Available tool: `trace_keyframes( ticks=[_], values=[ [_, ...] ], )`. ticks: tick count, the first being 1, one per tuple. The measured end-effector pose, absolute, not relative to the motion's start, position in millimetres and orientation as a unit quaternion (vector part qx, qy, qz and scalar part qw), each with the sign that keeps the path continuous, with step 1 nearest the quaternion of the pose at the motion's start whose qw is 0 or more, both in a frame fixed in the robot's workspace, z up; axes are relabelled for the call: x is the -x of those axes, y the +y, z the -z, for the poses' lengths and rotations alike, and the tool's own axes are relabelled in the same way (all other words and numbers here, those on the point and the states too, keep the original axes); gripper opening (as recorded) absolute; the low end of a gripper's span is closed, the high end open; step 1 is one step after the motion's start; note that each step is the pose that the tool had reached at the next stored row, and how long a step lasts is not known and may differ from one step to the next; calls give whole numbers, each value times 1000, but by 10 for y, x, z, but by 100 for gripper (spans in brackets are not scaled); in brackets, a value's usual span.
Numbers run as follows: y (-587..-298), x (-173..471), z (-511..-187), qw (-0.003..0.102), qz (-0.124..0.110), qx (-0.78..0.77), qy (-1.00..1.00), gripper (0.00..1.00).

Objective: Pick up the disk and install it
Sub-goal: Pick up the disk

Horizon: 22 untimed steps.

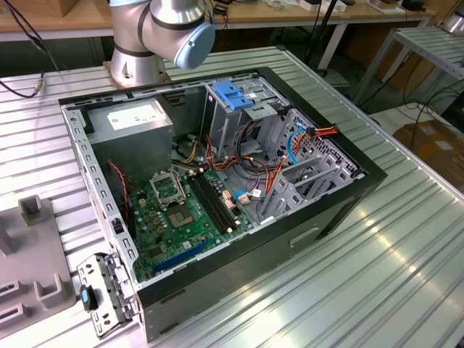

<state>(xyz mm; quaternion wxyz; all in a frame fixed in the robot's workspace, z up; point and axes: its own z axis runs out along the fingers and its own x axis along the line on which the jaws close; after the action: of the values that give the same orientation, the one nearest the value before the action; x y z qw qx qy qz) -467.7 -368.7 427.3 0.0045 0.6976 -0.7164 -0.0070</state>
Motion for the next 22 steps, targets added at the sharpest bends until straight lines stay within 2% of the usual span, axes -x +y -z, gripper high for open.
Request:
trace_keyframes(
  ticks=[22],
  values=[
    [-3687,4677,-4321,4,7,-698,-716,37]
  ],
)
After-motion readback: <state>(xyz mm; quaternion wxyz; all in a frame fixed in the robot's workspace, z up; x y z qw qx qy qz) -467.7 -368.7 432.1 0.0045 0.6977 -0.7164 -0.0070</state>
